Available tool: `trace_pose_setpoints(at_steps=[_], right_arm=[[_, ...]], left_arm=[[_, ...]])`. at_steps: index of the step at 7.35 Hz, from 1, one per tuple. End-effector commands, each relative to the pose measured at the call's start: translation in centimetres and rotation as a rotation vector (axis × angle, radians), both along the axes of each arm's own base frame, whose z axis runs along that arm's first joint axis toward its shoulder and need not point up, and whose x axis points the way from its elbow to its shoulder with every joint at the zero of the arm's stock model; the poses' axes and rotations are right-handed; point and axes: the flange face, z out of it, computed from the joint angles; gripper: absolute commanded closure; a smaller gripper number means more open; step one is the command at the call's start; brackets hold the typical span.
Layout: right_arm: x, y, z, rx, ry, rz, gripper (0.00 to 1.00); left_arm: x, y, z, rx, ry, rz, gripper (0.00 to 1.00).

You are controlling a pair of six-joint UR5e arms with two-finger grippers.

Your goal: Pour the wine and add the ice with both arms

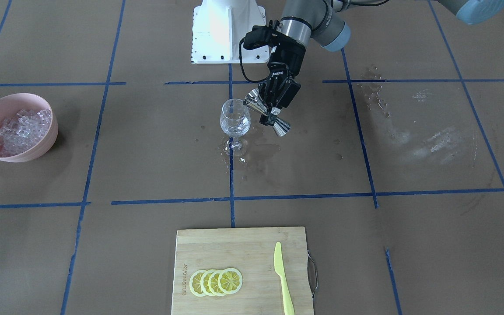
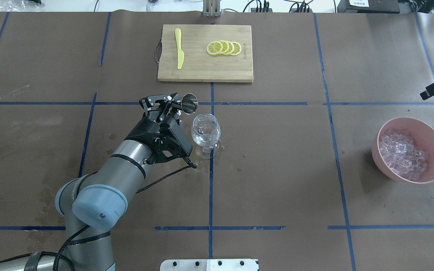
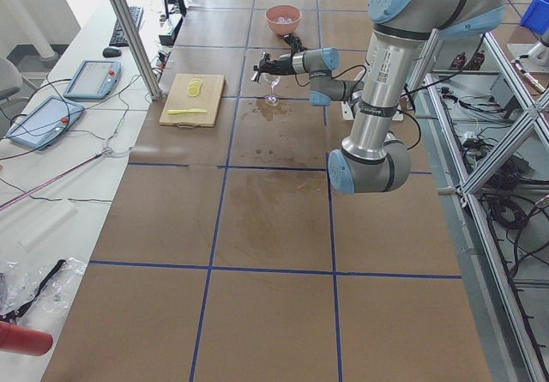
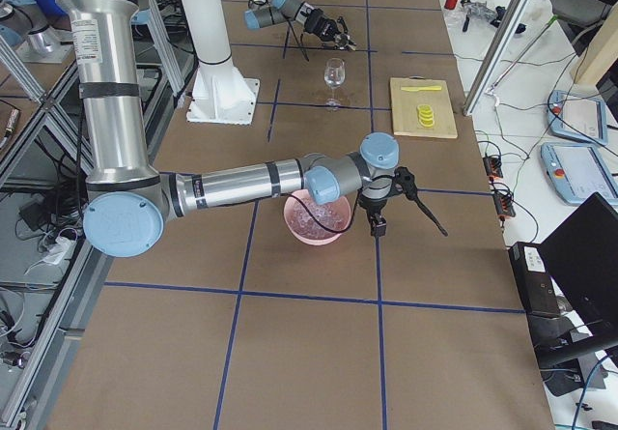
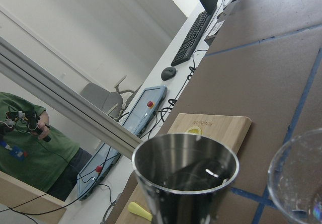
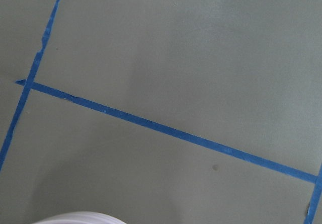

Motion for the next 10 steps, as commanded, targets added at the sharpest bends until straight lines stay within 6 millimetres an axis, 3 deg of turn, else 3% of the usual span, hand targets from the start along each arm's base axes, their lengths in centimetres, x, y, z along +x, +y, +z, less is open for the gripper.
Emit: trace_pose_setpoints(at_steps=[1,9,10], right_arm=[[0.0,0.0,0.1,-0.004,0.001,0.001,0.0],[0.0,0.1,-0.4,0.006,-0.004,0.001,0.0],[0.0,0.1,-0.5,0.008,-0.004,0.001,0.0]], left_arm=[[0.0,-0.1,-0.3,0.06,-0.103,0.002,1.0],[0.1,-0.2,-0.6,0.247,-0.455,-0.019,1.0],[-0.1,-0.2,-1.5,0.295,-0.521,-0.02,1.0]])
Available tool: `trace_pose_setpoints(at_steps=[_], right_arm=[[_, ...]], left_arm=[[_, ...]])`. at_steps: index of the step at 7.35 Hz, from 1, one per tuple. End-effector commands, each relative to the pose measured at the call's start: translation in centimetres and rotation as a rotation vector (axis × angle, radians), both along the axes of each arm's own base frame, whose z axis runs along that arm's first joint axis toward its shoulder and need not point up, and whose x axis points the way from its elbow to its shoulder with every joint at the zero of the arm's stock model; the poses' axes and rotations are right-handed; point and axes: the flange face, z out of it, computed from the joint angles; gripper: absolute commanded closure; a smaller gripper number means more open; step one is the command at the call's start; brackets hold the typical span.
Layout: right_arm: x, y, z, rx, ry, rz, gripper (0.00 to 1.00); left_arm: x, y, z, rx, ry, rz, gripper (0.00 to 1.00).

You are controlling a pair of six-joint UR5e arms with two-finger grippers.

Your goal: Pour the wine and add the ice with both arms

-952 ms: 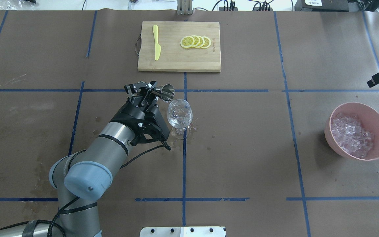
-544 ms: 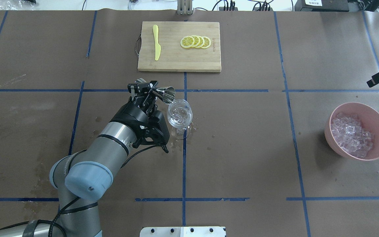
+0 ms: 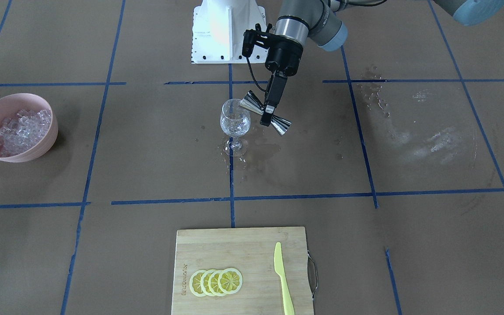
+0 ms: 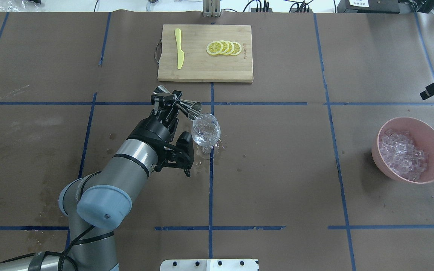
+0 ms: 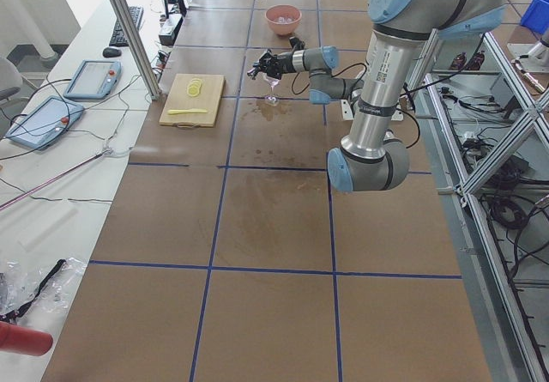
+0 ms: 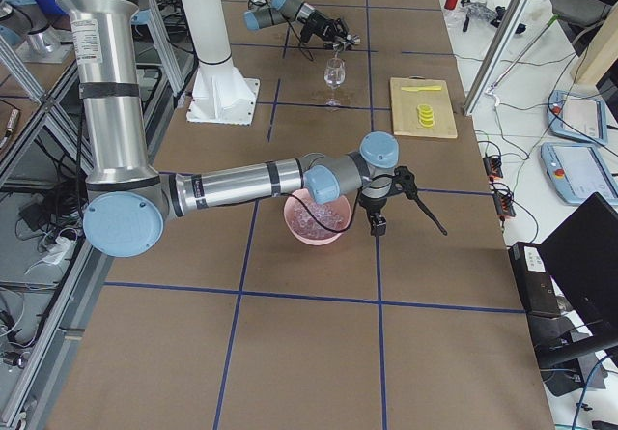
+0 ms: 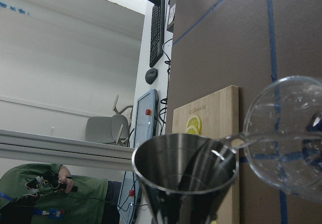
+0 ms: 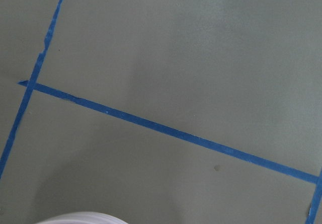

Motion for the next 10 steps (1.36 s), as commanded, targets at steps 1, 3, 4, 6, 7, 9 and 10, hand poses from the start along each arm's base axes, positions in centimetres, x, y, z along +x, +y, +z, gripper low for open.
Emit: trace_pose_setpoints(at_steps=[1,3,4,6,7,9,10], right_arm=[[0.0,0.0,-0.2,0.005,-0.001,0.0,0.0],[0.0,0.0,-0.2,0.005,-0.001,0.0,0.0],[0.0,0.0,-0.5,0.009,-0.004,-0.001,0.0],[0.0,0.1,-0.6,0.01,-0.006,0.0,0.0],[0.0,0.2,-1.1,0.003,-0.012,0.013,0.0],[0.1,0.4,-2.2,-0.066,-0.03,0.091,0.0],[0.2,0.9,-1.9,-0.074,-0.029,0.095,0.0]], left_arm=[[-0.1,-0.1,-0.7,0.062,-0.109,-0.005,1.0],[0.3,-0.2,-0.9,0.094,-0.222,-0.023,1.0],[0.2,-0.3,-2.3,0.114,-0.262,-0.038,1.0],[0.1,-0.4,-2.6,0.112,-0.237,-0.04,1.0],[-1.9,-0.4,-3.8,0.093,-0.085,-0.058,1.0],[-2.7,-0.3,-3.5,-0.05,0.309,-0.044,1.0],[-2.6,-0.5,-2.2,-0.157,0.472,0.005,1.0]])
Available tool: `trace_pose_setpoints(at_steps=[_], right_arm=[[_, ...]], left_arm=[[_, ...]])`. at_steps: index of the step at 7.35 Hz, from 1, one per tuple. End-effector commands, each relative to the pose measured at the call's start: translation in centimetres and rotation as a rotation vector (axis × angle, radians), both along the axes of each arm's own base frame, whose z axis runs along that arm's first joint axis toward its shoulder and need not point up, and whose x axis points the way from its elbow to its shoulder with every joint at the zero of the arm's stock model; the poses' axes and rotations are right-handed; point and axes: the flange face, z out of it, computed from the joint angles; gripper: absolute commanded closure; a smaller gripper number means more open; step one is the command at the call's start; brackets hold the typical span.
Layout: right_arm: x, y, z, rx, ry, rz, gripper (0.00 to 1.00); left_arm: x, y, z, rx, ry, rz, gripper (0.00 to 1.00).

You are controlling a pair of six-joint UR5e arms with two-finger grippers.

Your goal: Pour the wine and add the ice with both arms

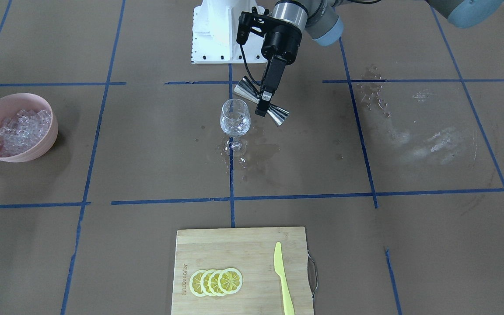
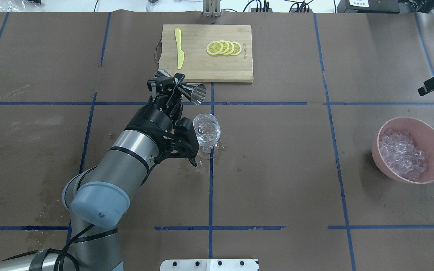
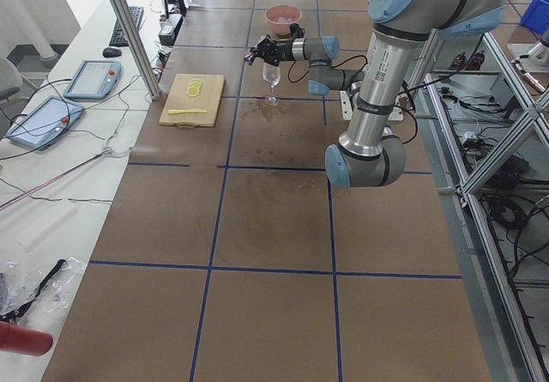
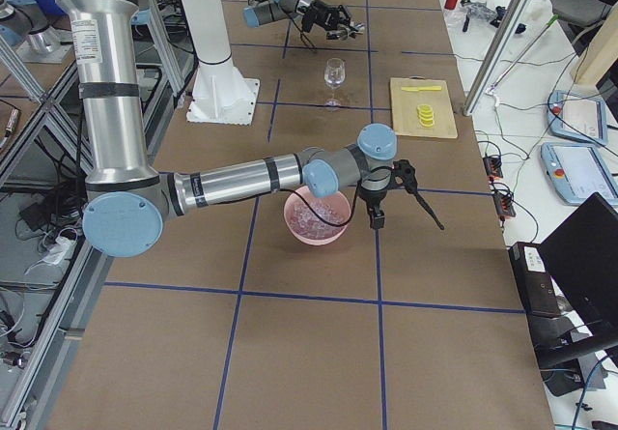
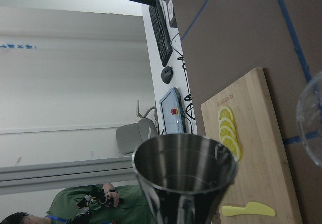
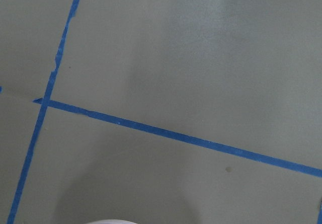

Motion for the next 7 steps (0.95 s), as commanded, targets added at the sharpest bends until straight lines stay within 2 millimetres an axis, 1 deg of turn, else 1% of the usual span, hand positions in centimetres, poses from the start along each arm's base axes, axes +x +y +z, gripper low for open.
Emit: trace_pose_setpoints(at_steps=[1,2,3,4,5,6,7], right_arm=[[0.5,1.7,0.0,-0.019,-0.004,0.019,0.0],[0.6,2.0,-0.3,-0.024,-0.007,0.027,0.0],[-0.1,1.9,-0.7,-0.056,-0.02,0.066,0.0],[-0.6,2.0,-1.0,-0.038,-0.043,0.085,0.0],[-1.2,2.0,-0.9,-0.038,-0.043,0.082,0.0],[-1.3,2.0,-0.9,-0.036,-0.042,0.083,0.0],[-1.5,1.9,-1.1,-0.033,-0.043,0.078,0.0]], left_arm=[[0.1,0.0,2.8,-0.241,0.424,0.102,1.0],[-0.2,-0.3,3.9,-0.357,0.586,0.152,1.0],[-0.8,-0.6,6.2,-0.436,0.674,0.141,1.0],[-1.8,-0.2,9.6,-0.502,0.741,0.129,1.0],[-3.9,0.5,14.3,-0.529,0.786,0.129,1.0],[-5.9,1.1,18.5,-0.553,0.789,0.116,1.0],[-7.8,1.9,22.7,-0.615,0.844,0.098,1.0]])
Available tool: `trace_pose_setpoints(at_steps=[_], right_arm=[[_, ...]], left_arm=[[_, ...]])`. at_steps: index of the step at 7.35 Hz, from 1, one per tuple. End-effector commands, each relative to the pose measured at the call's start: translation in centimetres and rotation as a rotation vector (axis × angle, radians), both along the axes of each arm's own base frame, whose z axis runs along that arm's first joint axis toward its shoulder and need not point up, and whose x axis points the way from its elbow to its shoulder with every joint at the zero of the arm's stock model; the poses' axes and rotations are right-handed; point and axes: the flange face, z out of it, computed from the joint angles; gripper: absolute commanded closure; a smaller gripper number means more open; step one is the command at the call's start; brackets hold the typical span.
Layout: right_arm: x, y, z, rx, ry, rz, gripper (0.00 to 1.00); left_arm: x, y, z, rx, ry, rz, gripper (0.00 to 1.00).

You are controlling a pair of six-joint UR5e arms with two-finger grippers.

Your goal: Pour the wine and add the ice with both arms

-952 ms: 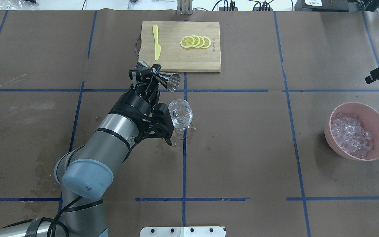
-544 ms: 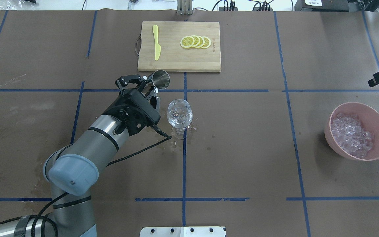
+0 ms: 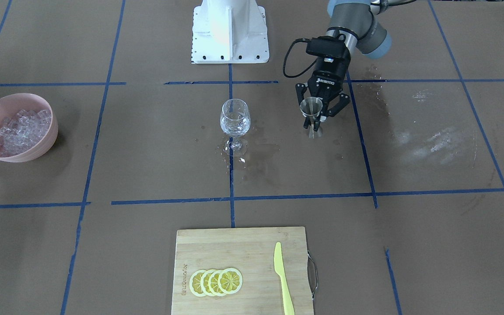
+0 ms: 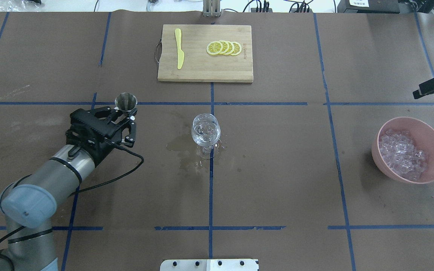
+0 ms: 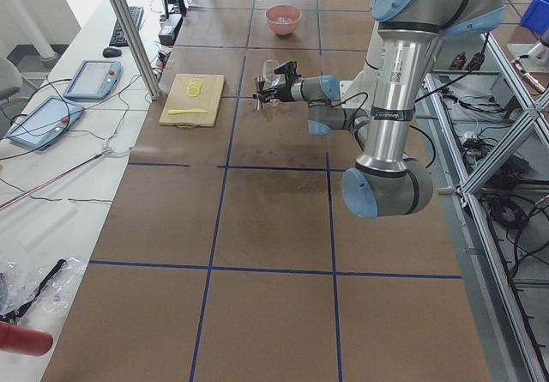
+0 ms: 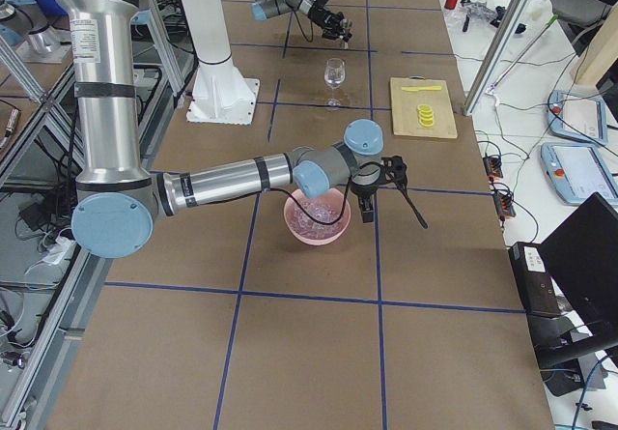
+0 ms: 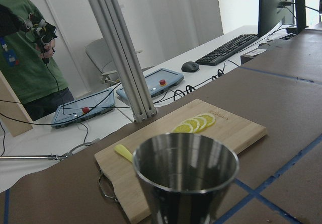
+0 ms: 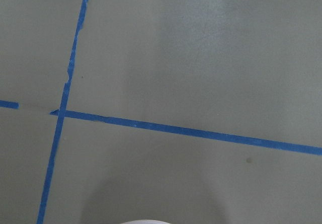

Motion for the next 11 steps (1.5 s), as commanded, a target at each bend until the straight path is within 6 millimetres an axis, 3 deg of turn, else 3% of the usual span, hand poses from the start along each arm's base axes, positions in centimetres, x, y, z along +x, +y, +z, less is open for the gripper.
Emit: trace_pose_setpoints(at_steps=[1,2,4,5,6,8,11], right_arm=[[-0.4,-0.3,-0.6,0.014,-0.006,-0.004,0.0],[-0.5,-0.3,-1.2,0.042,-0.016,-0.007,0.0],[-0.4,-0.1,-1.1,0.082,-0.026,-0.013,0.0],[-0.4,0.0,-1.4,0.089,-0.027,-0.014,0.0],[-0.4,0.0,-1.4,0.093,-0.026,-0.018,0.0],[-0.4,0.1,-1.3,0.123,-0.035,-0.016,0.0],[-0.4,0.0,-1.1,0.121,-0.034,-0.014,0.0]], left_arm=[[-5.0,1.8,8.2,-0.086,0.097,-0.009,1.0],[-7.1,2.5,11.7,-0.152,0.15,-0.028,1.0],[-8.6,3.2,17.0,-0.282,0.199,-0.075,1.0],[-10.4,4.0,19.9,-0.351,0.216,-0.099,1.0],[-10.4,4.8,21.8,-0.402,0.244,-0.116,1.0],[-9.1,6.5,22.5,-0.368,0.24,-0.153,1.0],[-8.2,6.8,22.6,-0.368,0.231,-0.147,1.0]])
